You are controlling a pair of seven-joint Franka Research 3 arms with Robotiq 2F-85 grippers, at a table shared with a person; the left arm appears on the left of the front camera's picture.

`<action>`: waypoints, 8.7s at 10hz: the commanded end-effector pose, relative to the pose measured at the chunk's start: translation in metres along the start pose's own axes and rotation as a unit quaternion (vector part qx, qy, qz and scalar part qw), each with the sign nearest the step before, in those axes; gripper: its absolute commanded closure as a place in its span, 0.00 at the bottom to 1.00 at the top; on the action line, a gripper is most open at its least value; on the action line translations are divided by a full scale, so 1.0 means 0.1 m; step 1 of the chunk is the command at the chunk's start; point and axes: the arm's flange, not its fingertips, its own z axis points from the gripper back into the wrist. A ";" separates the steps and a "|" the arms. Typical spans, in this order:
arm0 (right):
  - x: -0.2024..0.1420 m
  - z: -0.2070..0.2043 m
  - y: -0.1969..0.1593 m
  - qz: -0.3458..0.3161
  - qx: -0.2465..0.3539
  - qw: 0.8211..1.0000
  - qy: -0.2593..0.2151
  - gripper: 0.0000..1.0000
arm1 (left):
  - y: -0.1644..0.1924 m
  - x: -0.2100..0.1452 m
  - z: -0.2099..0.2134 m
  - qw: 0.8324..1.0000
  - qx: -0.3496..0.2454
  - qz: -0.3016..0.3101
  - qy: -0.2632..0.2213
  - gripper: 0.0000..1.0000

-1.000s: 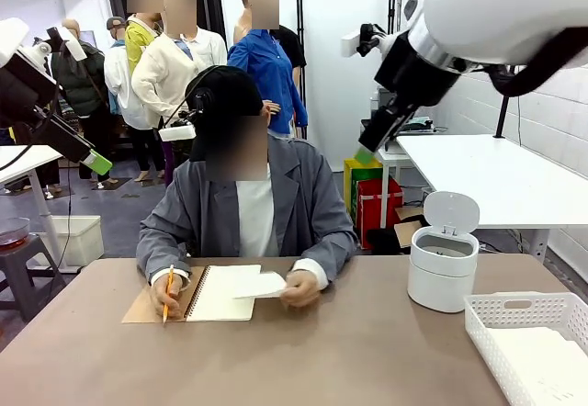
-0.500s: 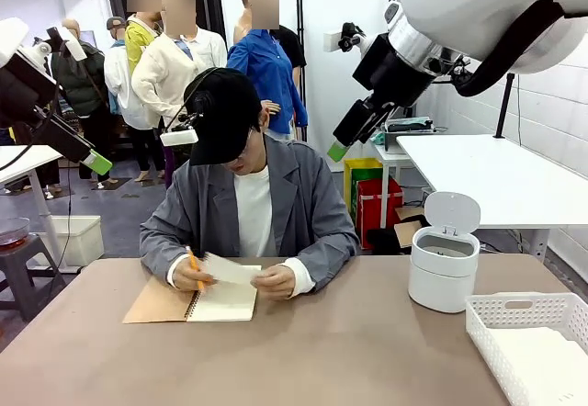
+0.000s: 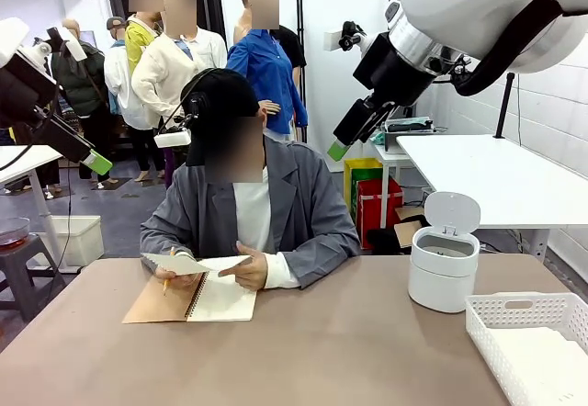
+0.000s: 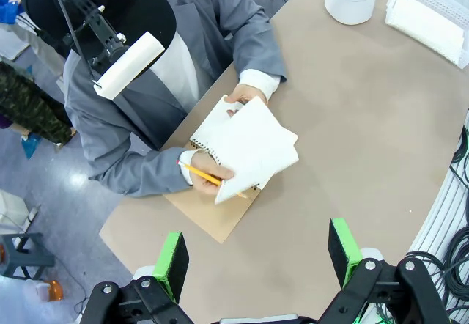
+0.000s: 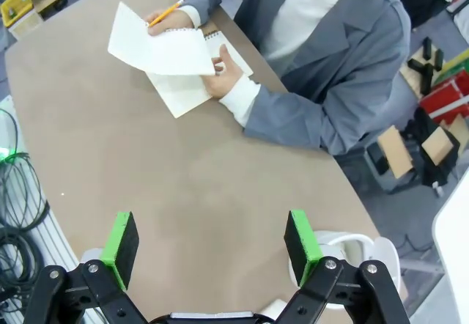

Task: Sort the paper based on its condition.
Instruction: If a person hands you a paper, place it in the Organizing basket , and if it's crumpled, put it in the Trash can.

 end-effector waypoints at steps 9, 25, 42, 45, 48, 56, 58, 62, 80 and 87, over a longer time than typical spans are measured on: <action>-0.01 -0.04 -0.01 -0.020 0.013 1.000 -0.016 0.00 | 0.00 -0.01 0.00 1.000 -0.001 0.001 -0.002 0.00; 0.00 -0.04 -0.04 -0.036 0.020 0.999 -0.008 0.00 | 0.00 -0.01 0.00 1.000 -0.001 0.001 -0.002 0.00; -0.85 -1.09 -1.16 -0.552 0.152 0.805 0.155 0.00 | 0.00 -0.01 0.00 1.000 -0.001 0.001 -0.002 0.00; -0.88 -1.13 -1.17 -0.566 0.163 0.795 0.146 0.00 | 0.00 -0.01 0.00 1.000 -0.001 0.001 -0.002 0.00; -0.91 -1.46 -1.37 -0.610 0.219 0.749 0.135 0.00 | 0.00 -0.01 0.00 1.000 -0.001 0.001 -0.002 0.00; -1.02 -1.72 -1.46 -0.638 0.347 0.677 0.121 0.77 | 0.00 -0.01 0.00 1.000 -0.001 0.001 -0.002 0.00; -1.01 -1.73 -1.47 -0.639 0.353 0.672 0.123 1.00 | 0.00 -0.01 0.00 1.000 -0.001 0.001 -0.002 0.00; -1.02 -1.70 -1.43 -0.630 0.367 0.672 0.131 1.00 | 0.00 -0.01 0.00 1.000 -0.001 0.001 -0.002 0.00; -2.00 0.48 -0.76 -0.361 0.014 0.916 0.176 1.00 | 0.00 -0.01 0.00 1.000 -0.001 0.001 -0.002 0.00; -2.57 0.38 -0.84 -0.357 -0.071 0.911 0.193 1.00 | 0.00 -0.01 0.00 1.000 -0.001 0.001 -0.002 0.00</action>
